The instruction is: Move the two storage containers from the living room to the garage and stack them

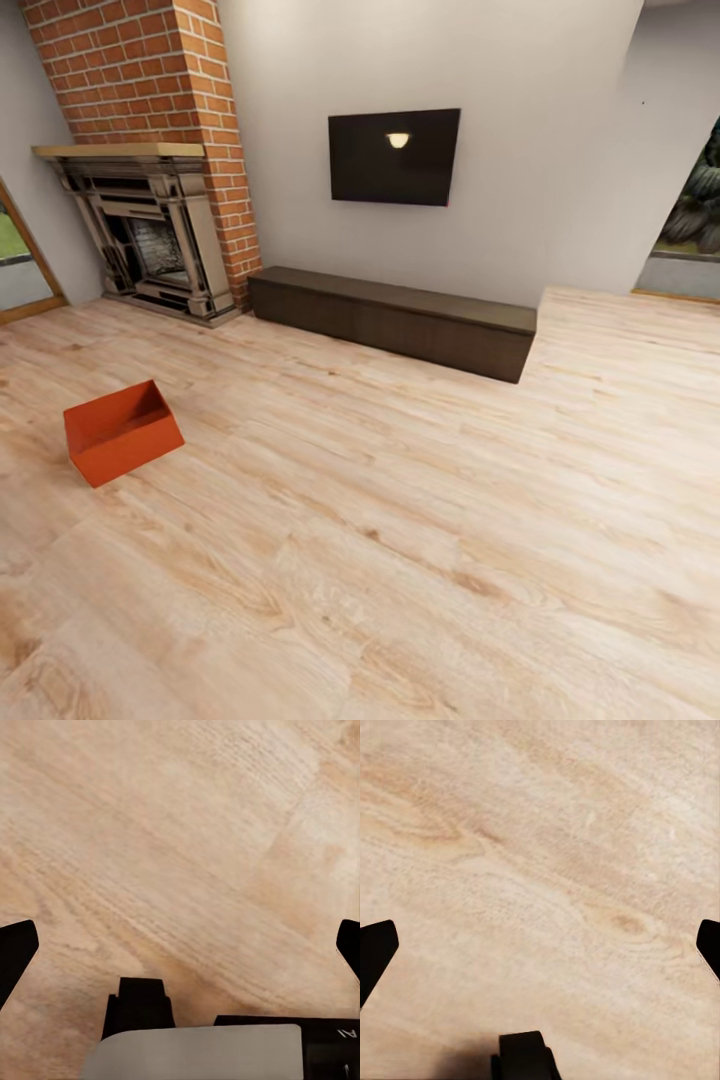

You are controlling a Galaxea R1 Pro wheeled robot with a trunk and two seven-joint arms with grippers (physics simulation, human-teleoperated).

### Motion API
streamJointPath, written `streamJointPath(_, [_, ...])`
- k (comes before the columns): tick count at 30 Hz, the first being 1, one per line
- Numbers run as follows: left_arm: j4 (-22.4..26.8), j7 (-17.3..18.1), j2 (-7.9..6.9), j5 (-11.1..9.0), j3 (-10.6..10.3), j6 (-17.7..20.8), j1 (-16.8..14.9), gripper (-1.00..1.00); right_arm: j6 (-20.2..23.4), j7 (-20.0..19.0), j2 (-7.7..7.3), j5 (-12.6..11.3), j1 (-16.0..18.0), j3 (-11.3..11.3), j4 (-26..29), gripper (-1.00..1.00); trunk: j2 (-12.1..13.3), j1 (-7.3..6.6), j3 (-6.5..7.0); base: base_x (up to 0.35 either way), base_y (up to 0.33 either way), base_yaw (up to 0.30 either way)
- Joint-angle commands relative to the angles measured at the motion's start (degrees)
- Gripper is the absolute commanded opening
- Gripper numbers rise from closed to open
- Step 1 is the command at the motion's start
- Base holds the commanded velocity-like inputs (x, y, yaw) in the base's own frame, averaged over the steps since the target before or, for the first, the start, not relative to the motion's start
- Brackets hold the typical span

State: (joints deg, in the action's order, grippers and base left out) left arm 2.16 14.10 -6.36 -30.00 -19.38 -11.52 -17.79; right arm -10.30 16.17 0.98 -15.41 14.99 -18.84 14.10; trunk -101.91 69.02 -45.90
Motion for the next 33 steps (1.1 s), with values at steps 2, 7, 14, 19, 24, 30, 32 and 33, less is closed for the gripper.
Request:
streamJointPath(2, [-0.05, 0.23, -0.13, -0.59, -0.48, -0.17, -0.04, 1.00, -0.25, 0.27, -0.01, -0.59, 0.04, -0.49, -0.04, 1.00, -0.02, 0.03, -0.05, 0.326, 0.000, 0.000])
streamJointPath(7, [-0.07, 0.23, -0.37, -0.59, -0.48, -0.17, -0.05, 1.00, -0.25, 0.27, -0.01, -0.59, 0.04, -0.49, -0.04, 1.00, -0.02, 0.03, -0.05, 0.331, 0.000, 0.000])
streamJointPath(14, [-0.06, 0.23, -0.41, -0.59, -0.48, -0.17, -0.05, 1.00, -0.25, 0.27, -0.18, -0.59, 0.04, -0.42, -0.04, 1.00, -0.02, 0.03, -0.05, 0.333, 0.000, 0.000])
streamJointPath(19, [-0.08, 0.23, -0.41, -0.59, -0.48, -0.17, -0.05, 1.00, -0.25, 0.27, -0.43, -0.59, 0.04, -0.41, -0.04, 1.00, -0.02, 0.03, -0.05, 0.333, 0.000, 0.000])
streamJointPath(24, [-0.05, 0.23, -0.41, -0.59, -0.48, -0.17, -0.05, 1.00, -0.25, 0.27, -0.53, -0.59, 0.04, -0.48, -0.04, 1.00, -0.02, 0.03, -0.05, 0.333, 0.000, 0.000])
streamJointPath(30, [-0.07, 0.23, -0.41, -0.59, -0.48, -0.17, -0.05, 1.00, -0.25, 0.27, -0.54, -0.59, 0.04, -0.48, -0.04, 1.00, -0.02, 0.03, -0.05, 0.333, 0.000, 0.001])
streamJointPath(32, [-0.08, 0.23, -0.41, -0.59, -0.48, -0.17, -0.03, 1.00, -0.27, 0.30, -0.54, -0.59, 0.04, -0.47, -0.04, 1.00, -0.02, 0.03, -0.05, 0.333, 0.000, 0.042])
streamJointPath(33, [-0.09, 0.23, -0.41, -0.59, -0.48, -0.17, -0.04, 1.00, -0.28, 0.31, -0.54, -0.59, 0.04, -0.48, -0.04, 1.00, -0.02, 0.03, -0.05, 0.333, 0.000, 0.077])
